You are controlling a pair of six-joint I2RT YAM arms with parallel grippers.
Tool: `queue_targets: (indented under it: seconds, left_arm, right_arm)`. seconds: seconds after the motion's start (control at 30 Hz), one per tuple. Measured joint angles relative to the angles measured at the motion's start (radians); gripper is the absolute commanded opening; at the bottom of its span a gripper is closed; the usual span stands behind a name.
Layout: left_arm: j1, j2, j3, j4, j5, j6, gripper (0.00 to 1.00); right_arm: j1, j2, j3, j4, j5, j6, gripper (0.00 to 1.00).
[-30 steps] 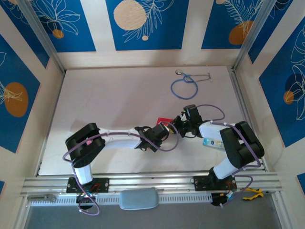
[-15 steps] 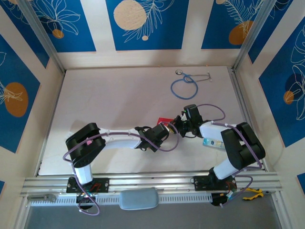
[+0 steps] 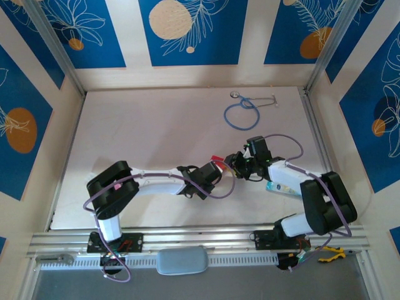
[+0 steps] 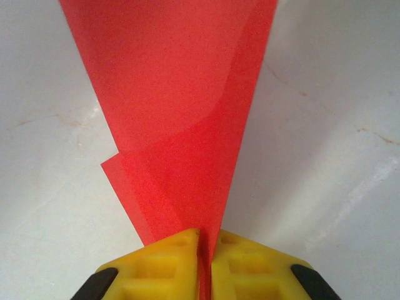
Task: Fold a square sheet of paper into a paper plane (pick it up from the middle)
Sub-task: Fold the wing for the fifth time at the center of the table.
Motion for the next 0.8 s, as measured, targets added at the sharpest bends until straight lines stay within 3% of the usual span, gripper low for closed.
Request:
queue_targets:
  seconds: [0.37,0.8]
  left_arm:
    - [0.016,0.028,0.029,0.015,0.108,-0.022,0.07]
    - [0.127,0.031,-0.005,0.124,0.415,-0.118,0.05]
  right_arm:
    - [-0.055,-0.126,-0.035,-0.114,0.020,-0.056,0.41]
    - [-0.050,-0.193,-0.087,-0.129,-0.007,-0.071,0.41]
